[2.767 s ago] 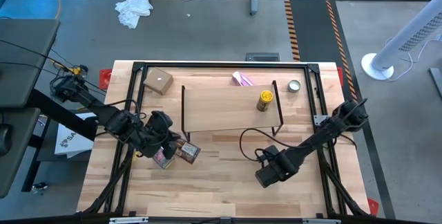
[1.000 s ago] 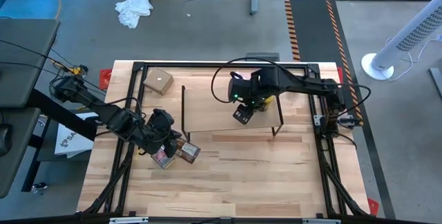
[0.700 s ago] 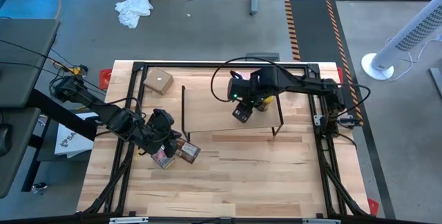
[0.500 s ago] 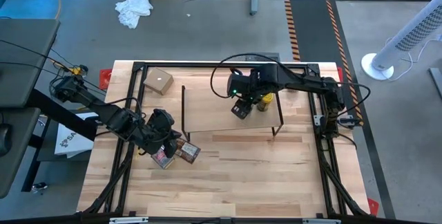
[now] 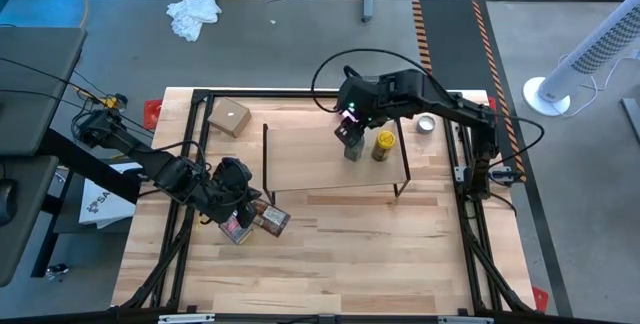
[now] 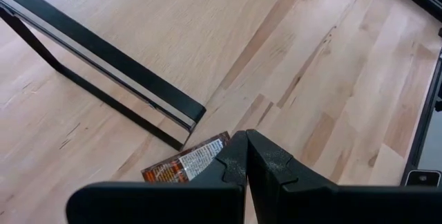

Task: Shelf spices
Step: Put the red seasoning can on the shelf

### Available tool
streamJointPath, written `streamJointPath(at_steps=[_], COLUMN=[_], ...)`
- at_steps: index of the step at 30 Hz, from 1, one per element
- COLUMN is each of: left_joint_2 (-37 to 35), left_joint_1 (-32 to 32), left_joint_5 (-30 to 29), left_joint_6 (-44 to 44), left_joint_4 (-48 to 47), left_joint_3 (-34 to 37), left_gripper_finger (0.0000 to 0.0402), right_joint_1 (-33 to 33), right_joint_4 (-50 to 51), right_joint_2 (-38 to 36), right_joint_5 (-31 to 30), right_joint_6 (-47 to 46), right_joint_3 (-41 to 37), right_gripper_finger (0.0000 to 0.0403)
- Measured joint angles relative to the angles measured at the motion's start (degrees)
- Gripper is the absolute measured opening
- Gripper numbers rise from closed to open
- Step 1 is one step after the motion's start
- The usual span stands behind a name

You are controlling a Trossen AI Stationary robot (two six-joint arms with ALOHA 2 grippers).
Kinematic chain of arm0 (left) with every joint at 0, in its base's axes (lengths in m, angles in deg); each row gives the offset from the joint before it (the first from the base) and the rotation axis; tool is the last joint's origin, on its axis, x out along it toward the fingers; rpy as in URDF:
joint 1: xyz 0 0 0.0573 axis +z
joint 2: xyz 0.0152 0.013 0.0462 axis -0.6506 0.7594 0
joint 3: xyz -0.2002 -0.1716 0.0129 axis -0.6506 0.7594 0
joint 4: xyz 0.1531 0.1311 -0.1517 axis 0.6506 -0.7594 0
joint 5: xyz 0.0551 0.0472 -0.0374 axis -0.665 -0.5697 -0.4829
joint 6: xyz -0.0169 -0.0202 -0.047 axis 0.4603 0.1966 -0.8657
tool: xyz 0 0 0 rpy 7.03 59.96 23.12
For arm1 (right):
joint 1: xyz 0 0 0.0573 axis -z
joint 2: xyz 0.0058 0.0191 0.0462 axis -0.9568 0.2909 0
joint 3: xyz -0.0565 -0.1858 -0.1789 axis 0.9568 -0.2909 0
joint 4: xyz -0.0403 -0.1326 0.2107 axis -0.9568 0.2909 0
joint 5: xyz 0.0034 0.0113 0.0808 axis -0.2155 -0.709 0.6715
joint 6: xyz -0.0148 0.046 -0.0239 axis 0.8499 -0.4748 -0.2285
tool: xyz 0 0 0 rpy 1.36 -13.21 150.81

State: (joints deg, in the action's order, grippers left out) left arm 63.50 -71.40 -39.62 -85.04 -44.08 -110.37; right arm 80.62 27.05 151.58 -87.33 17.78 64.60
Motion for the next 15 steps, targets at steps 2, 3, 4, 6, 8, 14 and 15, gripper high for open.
streamJointPath(at_steps=[2,3,4,6,8,14,15], left_joint_2=[0.00,0.00,0.00,-0.06,-0.57,-2.84,-3.35], left_joint_1=[0.00,0.00,-0.02,-0.02,-0.02,-0.04,-0.04], left_joint_5=[-0.07,-0.26,-0.58,-0.80,-0.08,1.41,1.48], left_joint_6=[0.00,0.01,0.03,0.81,2.05,2.46,2.52], left_joint_4=[0.00,0.03,0.08,0.35,0.90,1.15,1.16], left_joint_3=[0.00,0.00,0.00,0.00,0.00,0.00,0.00], left_gripper_finger=[0.0000,0.0000,0.0000,0.0000,0.0000,0.0000,0.0001], right_joint_1=[-0.27,-0.62,-1.00,-2.16,-3.39,-6.97,-7.44], right_joint_4=[-0.69,-0.98,-1.25,-2.48,-3.81,-4.84,-5.29], right_joint_2=[0.00,0.00,0.00,0.00,0.00,0.00,0.00], right_joint_5=[0.01,0.00,-0.13,-0.15,-0.53,-3.85,-3.85], right_joint_6=[0.05,0.47,1.22,3.35,5.32,8.41,8.51], right_joint_3=[0.09,0.09,0.09,0.09,0.09,0.09,0.09], right_gripper_finger=[0.0243,0.0243,0.0243,0.0243,0.0243,0.0243,0.0243])
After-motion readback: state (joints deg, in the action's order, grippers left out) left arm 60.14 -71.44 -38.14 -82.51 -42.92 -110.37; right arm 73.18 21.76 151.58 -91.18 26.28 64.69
